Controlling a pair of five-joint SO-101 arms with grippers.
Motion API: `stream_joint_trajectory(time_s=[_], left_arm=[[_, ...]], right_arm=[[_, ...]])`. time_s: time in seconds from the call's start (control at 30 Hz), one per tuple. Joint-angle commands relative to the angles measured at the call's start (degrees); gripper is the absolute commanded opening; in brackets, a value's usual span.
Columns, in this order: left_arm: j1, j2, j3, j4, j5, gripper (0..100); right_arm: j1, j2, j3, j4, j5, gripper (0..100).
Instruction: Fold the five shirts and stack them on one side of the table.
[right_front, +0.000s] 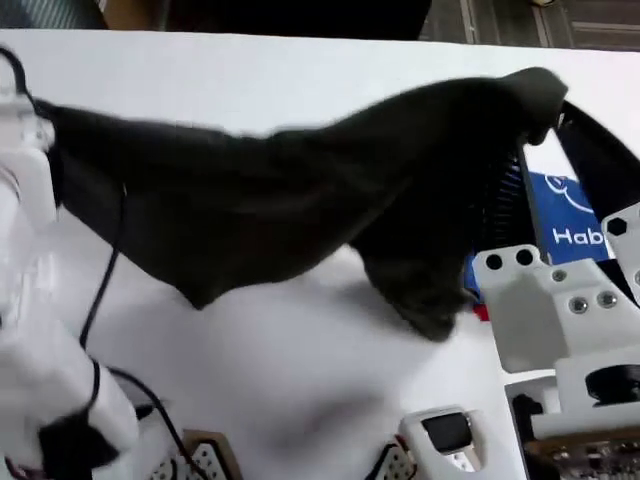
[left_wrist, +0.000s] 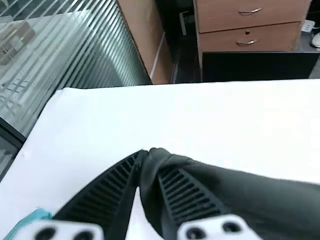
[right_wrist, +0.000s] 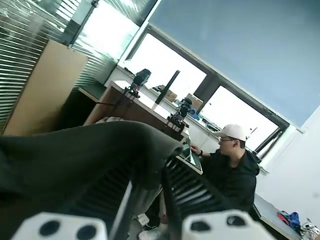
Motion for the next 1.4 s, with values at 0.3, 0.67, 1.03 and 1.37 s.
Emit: stream_joint_trajectory(time_s=[0.3, 0.67, 1.03, 1.37], left_arm=[[0.8, -18.2, 14.0, -3.4, -3.6, 2], [0.7, -23.6, 14.0, -5.0, -3.5, 2], [-6.3, -23.6, 16.7, -15.1, -3.5, 2], [-2.5, -24.0, 16.4, -13.3, -3.5, 2]], right_arm=[[-0.7, -5.4, 0.0, 0.0, 0.4, 2.1], [-0.9, -11.4, 0.4, 1.7, 3.2, 2.1], [-0.9, -9.7, 0.4, 1.5, 3.7, 2.1], [-0.9, -10.2, 0.0, 1.8, 3.6, 2.1]])
